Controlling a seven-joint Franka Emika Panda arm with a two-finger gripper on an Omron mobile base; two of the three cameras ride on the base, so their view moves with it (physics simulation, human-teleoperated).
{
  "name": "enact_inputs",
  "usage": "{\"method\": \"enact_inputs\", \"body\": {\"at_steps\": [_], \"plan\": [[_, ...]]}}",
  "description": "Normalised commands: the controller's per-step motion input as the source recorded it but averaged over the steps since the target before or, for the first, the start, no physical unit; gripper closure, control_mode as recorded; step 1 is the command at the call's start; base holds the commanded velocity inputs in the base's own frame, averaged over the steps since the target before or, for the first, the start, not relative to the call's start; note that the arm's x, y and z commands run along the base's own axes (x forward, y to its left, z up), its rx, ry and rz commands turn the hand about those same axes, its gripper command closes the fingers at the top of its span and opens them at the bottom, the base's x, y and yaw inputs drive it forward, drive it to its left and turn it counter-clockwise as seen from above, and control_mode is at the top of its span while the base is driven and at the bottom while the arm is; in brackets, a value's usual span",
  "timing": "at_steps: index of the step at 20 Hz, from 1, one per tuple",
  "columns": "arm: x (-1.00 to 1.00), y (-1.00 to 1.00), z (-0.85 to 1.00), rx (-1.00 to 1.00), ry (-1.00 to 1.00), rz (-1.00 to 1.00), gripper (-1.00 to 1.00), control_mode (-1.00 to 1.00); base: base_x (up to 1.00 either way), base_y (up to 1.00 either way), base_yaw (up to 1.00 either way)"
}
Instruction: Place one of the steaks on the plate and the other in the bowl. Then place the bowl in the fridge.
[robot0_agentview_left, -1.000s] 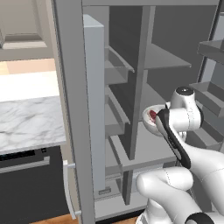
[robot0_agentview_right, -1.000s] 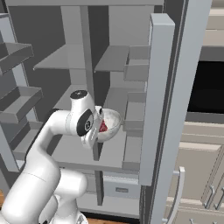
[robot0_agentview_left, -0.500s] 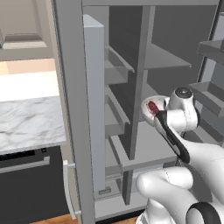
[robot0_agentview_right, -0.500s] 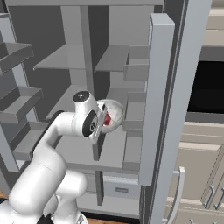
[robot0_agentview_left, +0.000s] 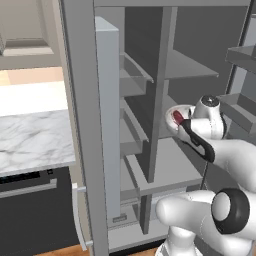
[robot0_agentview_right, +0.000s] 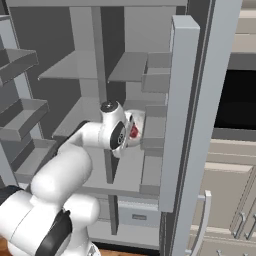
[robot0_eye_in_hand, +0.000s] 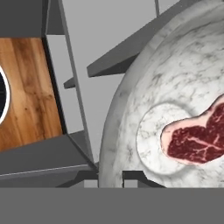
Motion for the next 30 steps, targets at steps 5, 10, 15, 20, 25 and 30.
{"method": "enact_inputs", "body": {"at_steps": [5, 10, 15, 20, 25, 30], "plan": [[0.41, 0.00, 0.00, 0.00, -0.01, 0.03, 1.00, -1.00, 0.00, 0.00, 0.00], [0.48, 0.00, -0.06, 0.00, 0.00, 0.07, 1.00, -1.00, 0.00, 0.00, 0.00], [0.47, -0.08, -0.16, 0.00, 0.00, 0.02, 1.00, -1.00, 0.00, 0.00, 0.00], [0.50, -0.11, -0.14, 0.00, 0.00, 0.00, 1.00, -1.00, 0.00, 0.00, 0.00], [0.38, -0.01, 0.00, 0.00, 0.00, 0.00, 1.00, -1.00, 0.00, 0.00, 0.00], [0.36, 0.00, -0.02, 0.00, 0.00, 0.00, 1.00, -1.00, 0.00, 0.00, 0.00]]}}
